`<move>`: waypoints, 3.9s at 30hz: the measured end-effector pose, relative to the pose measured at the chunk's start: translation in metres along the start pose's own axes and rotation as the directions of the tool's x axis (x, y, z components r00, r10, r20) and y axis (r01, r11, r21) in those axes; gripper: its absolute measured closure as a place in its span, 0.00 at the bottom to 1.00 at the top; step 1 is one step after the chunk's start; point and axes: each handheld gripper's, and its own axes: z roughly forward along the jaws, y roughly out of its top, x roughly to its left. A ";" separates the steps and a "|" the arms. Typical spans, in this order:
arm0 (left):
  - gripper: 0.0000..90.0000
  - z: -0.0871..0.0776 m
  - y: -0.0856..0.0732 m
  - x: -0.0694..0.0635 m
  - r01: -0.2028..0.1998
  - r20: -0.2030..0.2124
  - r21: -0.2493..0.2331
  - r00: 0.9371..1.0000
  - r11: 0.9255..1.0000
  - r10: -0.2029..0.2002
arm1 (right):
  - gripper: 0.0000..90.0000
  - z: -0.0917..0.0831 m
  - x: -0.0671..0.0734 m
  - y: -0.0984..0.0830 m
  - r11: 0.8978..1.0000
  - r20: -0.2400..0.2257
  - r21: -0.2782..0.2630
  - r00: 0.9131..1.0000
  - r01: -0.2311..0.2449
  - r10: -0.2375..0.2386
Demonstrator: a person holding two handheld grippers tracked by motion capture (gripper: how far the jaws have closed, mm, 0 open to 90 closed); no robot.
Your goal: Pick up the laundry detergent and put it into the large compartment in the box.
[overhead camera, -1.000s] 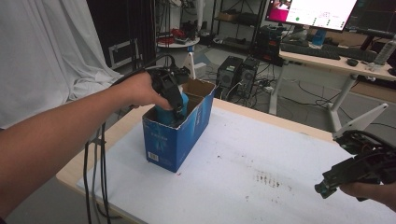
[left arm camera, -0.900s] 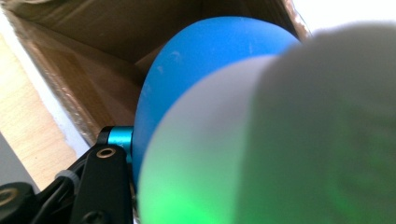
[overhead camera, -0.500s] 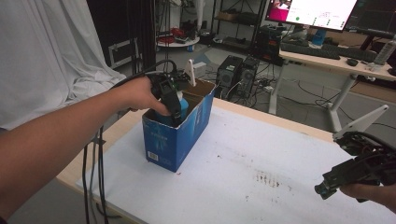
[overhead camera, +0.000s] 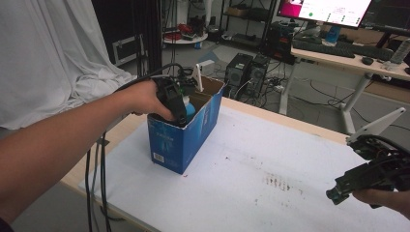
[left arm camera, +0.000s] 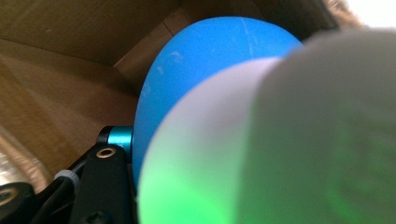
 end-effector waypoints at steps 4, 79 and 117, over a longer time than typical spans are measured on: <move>0.48 0.000 0.000 0.001 -0.002 0.003 -0.004 1.000 1.000 0.002 | 0.05 0.000 -0.001 0.000 1.000 0.000 0.002 1.000 -0.005 0.005; 0.29 -0.115 0.088 -0.113 -0.202 -0.072 -0.035 0.977 0.979 0.199 | 0.05 -0.003 0.001 -0.004 1.000 0.002 -0.020 1.000 -0.012 0.012; 0.29 -0.011 0.109 -0.157 -0.218 -0.011 0.005 0.976 0.976 0.218 | 0.05 -0.006 -0.008 -0.013 0.998 0.018 -0.038 0.998 -0.057 0.058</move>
